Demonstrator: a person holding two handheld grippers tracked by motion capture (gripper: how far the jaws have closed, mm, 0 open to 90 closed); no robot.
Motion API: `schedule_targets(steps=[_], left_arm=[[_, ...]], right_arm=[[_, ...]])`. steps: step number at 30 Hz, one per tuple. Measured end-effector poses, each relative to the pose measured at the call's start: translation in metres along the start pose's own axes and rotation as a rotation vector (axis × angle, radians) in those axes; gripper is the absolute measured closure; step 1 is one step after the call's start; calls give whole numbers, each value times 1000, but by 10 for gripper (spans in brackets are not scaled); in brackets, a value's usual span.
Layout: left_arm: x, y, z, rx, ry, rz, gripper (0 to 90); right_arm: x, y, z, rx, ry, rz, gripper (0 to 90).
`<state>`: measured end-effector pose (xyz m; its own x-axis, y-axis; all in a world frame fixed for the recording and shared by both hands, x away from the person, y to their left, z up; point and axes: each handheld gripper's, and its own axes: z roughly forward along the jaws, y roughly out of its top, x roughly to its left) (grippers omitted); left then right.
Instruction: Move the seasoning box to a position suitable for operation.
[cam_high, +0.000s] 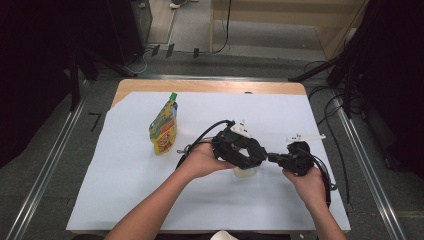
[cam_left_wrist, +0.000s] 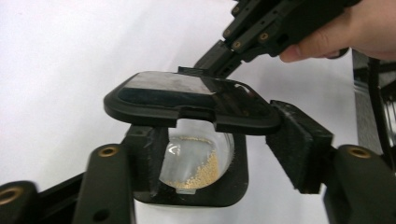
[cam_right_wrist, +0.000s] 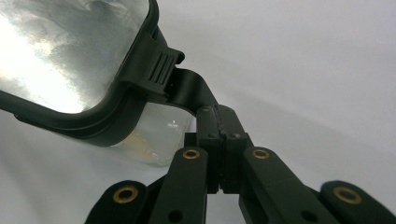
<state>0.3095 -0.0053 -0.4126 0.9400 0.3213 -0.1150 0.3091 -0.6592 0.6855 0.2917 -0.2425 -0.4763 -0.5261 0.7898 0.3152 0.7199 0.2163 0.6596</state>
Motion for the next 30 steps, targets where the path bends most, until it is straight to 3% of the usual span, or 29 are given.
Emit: schedule_targets(steps=[8,15,30], left_arm=[[-8,10,-2,45,-24,42,595],[-10,22,-2,56,-33,59,676],[-7,48,14,54,-58,53,706]], right_arm=[[0,0,0,0,4,1,900],[-1,0,0,2,13,7,900],[-3,-3,0,1,37,34,900]])
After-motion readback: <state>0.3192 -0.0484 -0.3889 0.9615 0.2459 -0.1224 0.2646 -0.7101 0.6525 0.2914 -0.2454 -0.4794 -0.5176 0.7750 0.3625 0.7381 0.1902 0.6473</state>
